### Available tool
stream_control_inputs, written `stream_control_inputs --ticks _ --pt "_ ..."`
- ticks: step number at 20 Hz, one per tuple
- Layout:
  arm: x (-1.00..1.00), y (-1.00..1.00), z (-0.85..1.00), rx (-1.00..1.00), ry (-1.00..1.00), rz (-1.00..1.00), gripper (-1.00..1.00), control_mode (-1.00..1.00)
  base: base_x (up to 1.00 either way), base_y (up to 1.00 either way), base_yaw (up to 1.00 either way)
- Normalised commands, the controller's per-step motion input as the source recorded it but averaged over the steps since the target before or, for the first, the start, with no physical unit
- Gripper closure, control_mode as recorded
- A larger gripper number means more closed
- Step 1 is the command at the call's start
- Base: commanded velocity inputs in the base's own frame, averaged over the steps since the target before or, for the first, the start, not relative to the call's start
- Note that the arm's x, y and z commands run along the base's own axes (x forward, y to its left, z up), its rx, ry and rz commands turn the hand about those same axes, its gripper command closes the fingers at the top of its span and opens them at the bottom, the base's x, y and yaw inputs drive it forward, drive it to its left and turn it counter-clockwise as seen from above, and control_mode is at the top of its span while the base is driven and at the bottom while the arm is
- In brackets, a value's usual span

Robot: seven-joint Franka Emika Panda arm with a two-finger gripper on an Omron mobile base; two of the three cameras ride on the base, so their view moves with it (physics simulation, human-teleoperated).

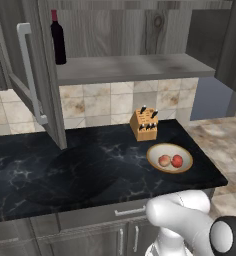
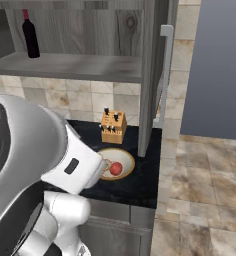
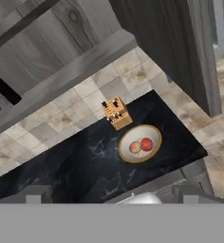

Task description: Open the cabinet. Pick the peach and peach from the cabinet and place them into the bowl. Then close the cabinet.

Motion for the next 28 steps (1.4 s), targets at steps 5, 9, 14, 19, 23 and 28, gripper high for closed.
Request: stream_control_inputs --ticks 5,9,14,19,23,28 --pt "0.00 -0.41 0.00 0.13 -0.04 -0.01 -1.00 -1.00 0.00 0.00 0.00" --pt "0.01 -0.41 0.00 0.11 -0.04 -0.02 -1.00 -1.00 0.00 0.00 0.00" --pt "0.00 -0.32 -0.07 0.08 -0.09 -0.01 -1.00 -1.00 0.00 0.00 0.00" --pt "0.00 -0.09 -0.40 0.11 -0.07 0.00 -1.00 -1.00 0.00 0.00 0.00" --pt "0.00 -0.11 -0.37 0.15 -0.04 0.00 -1.00 -1.00 0.00 0.00 0.00" --pt "0.09 -0.22 0.00 0.18 -0.02 0.00 -1.00 -1.00 0.00 0.00 0.00"
